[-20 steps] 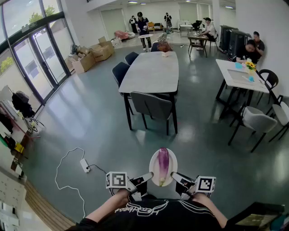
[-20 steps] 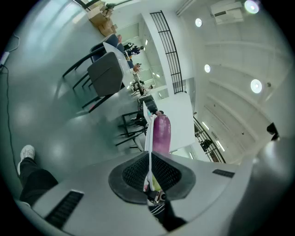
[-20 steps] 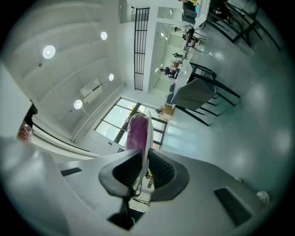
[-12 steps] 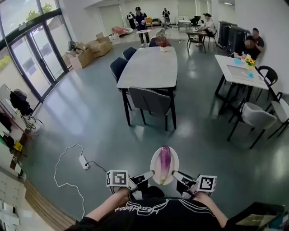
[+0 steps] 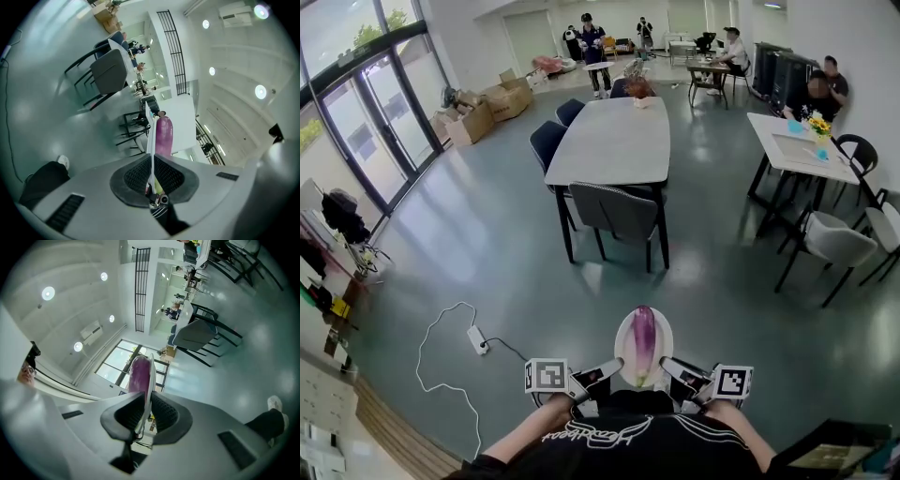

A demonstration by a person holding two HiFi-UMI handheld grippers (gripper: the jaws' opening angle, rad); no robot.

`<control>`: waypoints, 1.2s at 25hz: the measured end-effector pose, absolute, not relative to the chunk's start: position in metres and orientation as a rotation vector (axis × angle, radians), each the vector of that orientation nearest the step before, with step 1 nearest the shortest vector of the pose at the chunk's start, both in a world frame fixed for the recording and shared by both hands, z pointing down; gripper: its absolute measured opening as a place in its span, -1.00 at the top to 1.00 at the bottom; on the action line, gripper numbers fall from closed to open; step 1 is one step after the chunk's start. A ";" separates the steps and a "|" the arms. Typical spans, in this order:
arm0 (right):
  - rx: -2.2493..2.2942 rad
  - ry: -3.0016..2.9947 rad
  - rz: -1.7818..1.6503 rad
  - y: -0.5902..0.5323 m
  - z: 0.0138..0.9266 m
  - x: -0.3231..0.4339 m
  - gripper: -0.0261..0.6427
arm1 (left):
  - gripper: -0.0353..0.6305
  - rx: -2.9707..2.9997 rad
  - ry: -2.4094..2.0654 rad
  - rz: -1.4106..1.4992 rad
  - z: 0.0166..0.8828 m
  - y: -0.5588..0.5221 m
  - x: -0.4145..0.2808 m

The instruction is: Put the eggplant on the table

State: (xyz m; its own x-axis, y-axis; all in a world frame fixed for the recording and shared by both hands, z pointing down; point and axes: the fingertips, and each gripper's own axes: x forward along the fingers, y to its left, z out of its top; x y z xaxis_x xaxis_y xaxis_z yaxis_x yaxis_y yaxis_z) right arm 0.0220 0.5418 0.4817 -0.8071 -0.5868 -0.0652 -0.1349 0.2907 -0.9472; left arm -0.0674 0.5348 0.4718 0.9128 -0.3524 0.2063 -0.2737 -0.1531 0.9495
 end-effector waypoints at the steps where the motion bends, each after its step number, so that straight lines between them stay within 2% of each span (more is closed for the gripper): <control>1: -0.649 2.165 -1.521 0.541 0.480 0.022 0.77 | 0.84 1.750 -0.473 -0.075 0.471 0.534 -0.067; 17: -0.616 2.154 -1.516 0.522 0.472 0.016 0.76 | 0.84 1.744 -0.465 -0.121 0.462 0.524 -0.075; 30: -0.599 2.141 -1.502 0.456 0.477 0.010 0.76 | 0.84 1.746 -0.432 -0.156 0.465 0.463 -0.079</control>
State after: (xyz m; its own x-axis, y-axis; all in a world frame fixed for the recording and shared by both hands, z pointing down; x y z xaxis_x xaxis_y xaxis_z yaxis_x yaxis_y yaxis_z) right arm 0.0099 0.4559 0.4772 -0.8021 -0.5859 -0.1160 -0.0903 0.3110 -0.9461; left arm -0.0794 0.4627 0.4655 0.9204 -0.3688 0.1297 -0.2010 -0.1619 0.9661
